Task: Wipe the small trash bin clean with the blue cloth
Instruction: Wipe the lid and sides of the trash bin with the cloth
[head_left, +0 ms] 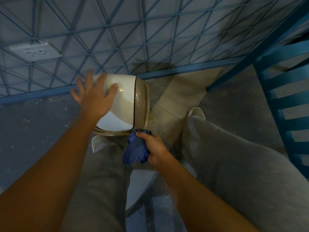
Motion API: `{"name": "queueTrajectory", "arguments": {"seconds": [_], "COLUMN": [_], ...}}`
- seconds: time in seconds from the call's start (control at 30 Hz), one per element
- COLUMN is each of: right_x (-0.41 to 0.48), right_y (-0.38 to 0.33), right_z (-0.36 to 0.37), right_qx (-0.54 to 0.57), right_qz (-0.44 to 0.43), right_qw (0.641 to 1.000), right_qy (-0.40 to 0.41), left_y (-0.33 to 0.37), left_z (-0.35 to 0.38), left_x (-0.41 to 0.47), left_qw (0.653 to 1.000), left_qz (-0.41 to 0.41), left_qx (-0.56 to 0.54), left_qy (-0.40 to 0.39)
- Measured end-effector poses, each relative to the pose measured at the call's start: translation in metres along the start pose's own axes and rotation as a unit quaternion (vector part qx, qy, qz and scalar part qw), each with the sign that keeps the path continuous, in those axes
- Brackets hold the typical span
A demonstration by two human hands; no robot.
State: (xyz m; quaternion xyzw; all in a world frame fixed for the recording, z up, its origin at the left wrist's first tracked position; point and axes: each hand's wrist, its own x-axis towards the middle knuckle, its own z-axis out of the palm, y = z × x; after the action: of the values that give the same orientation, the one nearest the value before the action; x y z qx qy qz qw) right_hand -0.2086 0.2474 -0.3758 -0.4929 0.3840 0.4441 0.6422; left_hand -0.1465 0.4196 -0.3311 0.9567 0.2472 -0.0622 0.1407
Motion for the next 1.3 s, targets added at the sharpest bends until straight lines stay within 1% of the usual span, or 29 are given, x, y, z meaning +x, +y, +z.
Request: {"name": "queueTrajectory", "arguments": {"seconds": [0.07, 0.13, 0.23, 0.27, 0.33, 0.4, 0.47, 0.53, 0.6, 0.63, 0.73, 0.77, 0.83, 1.0, 1.07, 1.2, 1.3], "right_x": [0.004, 0.002, 0.001, 0.0, 0.001, -0.001, -0.005, -0.007, -0.006, -0.003, 0.01, 0.013, 0.015, 0.008, 0.009, 0.01, 0.01], "right_y": [-0.008, -0.02, -0.038, -0.042, -0.049, -0.058, -0.073, -0.09, -0.107, -0.114, -0.13, -0.132, -0.132, -0.105, -0.095, -0.098, -0.111], "right_z": [-0.007, -0.011, -0.015, -0.016, -0.021, -0.028, -0.033, -0.033, -0.025, -0.02, -0.01, -0.009, -0.011, -0.027, -0.029, -0.028, -0.02], "right_qx": [0.011, 0.01, 0.007, 0.001, -0.051, -0.105, -0.153, -0.223, -0.304, -0.353, -0.504, -0.532, -0.548, -0.539, -0.52, -0.494, -0.502], "right_qz": [-0.024, -0.055, -0.1, -0.118, -0.159, -0.196, -0.243, -0.292, -0.321, -0.327, -0.309, -0.296, -0.276, -0.237, -0.244, -0.271, -0.285], "right_qw": [1.0, 0.998, 0.994, 0.991, 0.977, 0.955, 0.932, 0.908, 0.883, 0.866, 0.797, 0.784, 0.783, 0.804, 0.814, 0.819, 0.809], "right_qy": [0.013, 0.025, 0.05, 0.066, 0.131, 0.195, 0.219, 0.202, 0.156, 0.138, 0.122, 0.117, 0.104, 0.079, 0.085, 0.106, 0.111], "left_y": [-0.012, -0.019, -0.017, -0.016, -0.014, -0.009, 0.004, 0.023, 0.043, 0.051, 0.057, 0.057, 0.056, 0.057, 0.057, 0.056, 0.056], "left_z": [-0.003, -0.003, -0.003, -0.002, -0.001, -0.001, -0.002, -0.001, 0.004, 0.008, 0.021, 0.024, 0.028, 0.026, 0.026, 0.024, 0.025], "left_x": [0.006, 0.007, 0.0, -0.003, -0.011, -0.014, -0.014, -0.011, -0.006, -0.005, 0.0, 0.0, 0.0, -0.001, -0.001, 0.002, 0.001], "left_qw": [1.0, 0.999, 0.999, 0.999, 0.999, 1.0, 0.999, 0.995, 0.991, 0.989, 0.982, 0.98, 0.979, 0.977, 0.976, 0.976, 0.976], "left_qz": [0.006, 0.019, -0.007, -0.014, -0.009, 0.01, 0.048, 0.095, 0.126, 0.135, 0.147, 0.147, 0.146, 0.15, 0.152, 0.153, 0.156], "left_qx": [0.003, -0.003, -0.023, -0.026, -0.015, 0.002, 0.015, 0.02, 0.022, 0.029, 0.089, 0.106, 0.12, 0.131, 0.134, 0.133, 0.132], "left_qy": [-0.03, -0.039, -0.042, -0.041, -0.035, -0.029, -0.014, -0.014, -0.037, -0.052, -0.078, -0.078, -0.075, -0.077, -0.076, -0.08, -0.079]}}
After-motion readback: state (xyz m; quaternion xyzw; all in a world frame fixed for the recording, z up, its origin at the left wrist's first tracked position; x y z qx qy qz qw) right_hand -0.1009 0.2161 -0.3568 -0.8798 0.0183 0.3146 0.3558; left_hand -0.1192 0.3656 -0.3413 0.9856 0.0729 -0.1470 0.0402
